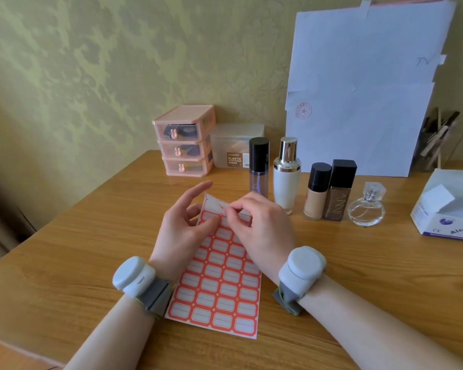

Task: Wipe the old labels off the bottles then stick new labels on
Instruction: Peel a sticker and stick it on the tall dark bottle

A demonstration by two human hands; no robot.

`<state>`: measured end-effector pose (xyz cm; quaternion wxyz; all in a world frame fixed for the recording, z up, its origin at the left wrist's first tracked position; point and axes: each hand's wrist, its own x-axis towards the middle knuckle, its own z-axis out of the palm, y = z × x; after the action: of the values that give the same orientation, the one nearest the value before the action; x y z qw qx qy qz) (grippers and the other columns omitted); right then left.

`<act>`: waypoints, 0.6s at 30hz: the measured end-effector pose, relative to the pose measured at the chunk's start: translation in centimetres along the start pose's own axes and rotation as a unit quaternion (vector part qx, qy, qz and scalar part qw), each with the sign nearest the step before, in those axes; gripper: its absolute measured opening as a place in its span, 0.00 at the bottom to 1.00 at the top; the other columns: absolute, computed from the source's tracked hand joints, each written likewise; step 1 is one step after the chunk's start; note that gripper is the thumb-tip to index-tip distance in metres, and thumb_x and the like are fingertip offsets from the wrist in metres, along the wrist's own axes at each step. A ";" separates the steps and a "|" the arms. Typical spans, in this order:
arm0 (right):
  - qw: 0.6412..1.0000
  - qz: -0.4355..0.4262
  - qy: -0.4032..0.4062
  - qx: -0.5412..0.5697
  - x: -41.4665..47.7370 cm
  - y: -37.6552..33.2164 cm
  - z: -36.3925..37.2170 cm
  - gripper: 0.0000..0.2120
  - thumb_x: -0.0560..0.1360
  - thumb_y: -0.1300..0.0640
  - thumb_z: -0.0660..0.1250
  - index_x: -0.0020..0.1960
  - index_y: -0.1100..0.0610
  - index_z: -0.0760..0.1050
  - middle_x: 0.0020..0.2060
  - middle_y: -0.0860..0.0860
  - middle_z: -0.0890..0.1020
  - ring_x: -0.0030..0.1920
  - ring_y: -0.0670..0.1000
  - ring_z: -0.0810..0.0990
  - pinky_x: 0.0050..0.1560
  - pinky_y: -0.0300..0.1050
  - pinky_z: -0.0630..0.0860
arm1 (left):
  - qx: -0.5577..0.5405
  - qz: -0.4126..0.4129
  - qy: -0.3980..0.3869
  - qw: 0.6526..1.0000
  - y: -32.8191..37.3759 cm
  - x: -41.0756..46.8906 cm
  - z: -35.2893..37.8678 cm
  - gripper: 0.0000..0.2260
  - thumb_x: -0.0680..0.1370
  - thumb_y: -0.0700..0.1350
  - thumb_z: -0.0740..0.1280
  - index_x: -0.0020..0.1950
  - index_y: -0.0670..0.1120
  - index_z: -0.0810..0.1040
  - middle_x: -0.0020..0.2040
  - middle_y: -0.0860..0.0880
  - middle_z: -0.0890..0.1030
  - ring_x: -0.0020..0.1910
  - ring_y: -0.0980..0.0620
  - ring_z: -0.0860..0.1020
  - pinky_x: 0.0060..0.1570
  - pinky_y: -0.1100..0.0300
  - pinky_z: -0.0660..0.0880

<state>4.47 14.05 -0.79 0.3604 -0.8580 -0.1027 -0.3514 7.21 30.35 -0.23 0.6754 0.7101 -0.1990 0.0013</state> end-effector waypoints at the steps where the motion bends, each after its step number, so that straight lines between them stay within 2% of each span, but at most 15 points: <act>1: 1.000 0.003 0.003 0.002 0.1 0.0 0.0 0.07 0.78 0.51 0.67 0.46 0.53 0.82 0.42 0.42 0.80 0.40 0.44 0.79 0.37 0.43 0.80 | -0.001 -0.002 -0.001 1.000 0.1 0.0 0.0 0.26 0.78 0.36 0.70 0.69 0.61 0.73 0.52 0.45 0.86 0.47 0.43 0.86 0.42 0.53 0.84; 10: 0.999 0.040 0.017 0.026 0.2 0.5 0.2 0.06 0.79 0.52 0.66 0.47 0.53 0.80 0.40 0.43 0.80 0.37 0.41 0.77 0.36 0.32 0.75 | 0.034 -0.004 0.005 0.999 0.0 0.0 0.1 0.31 0.78 0.36 0.70 0.63 0.74 0.74 0.53 0.55 0.86 0.47 0.49 0.87 0.38 0.58 0.83; 14: 0.998 0.053 0.019 0.033 0.2 0.6 0.2 0.06 0.80 0.52 0.65 0.48 0.52 0.79 0.39 0.43 0.80 0.37 0.41 0.77 0.35 0.29 0.72 | 0.058 -0.009 0.029 0.998 0.1 0.0 0.0 0.25 0.78 0.37 0.70 0.61 0.68 0.78 0.52 0.61 0.85 0.45 0.52 0.87 0.36 0.60 0.83; 18: 0.996 0.062 0.023 0.052 0.2 0.5 0.1 0.12 0.79 0.46 0.61 0.47 0.52 0.79 0.38 0.43 0.80 0.37 0.42 0.78 0.35 0.30 0.73 | 0.083 -0.036 0.067 0.994 -0.2 0.3 -0.6 0.18 0.78 0.37 0.70 0.52 0.63 0.83 0.49 0.53 0.86 0.41 0.50 0.87 0.34 0.59 0.83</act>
<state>4.85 13.69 -1.01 0.4277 -0.8345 -0.0589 -0.3423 7.67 30.85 -0.30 0.6255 0.7688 -0.1270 0.0409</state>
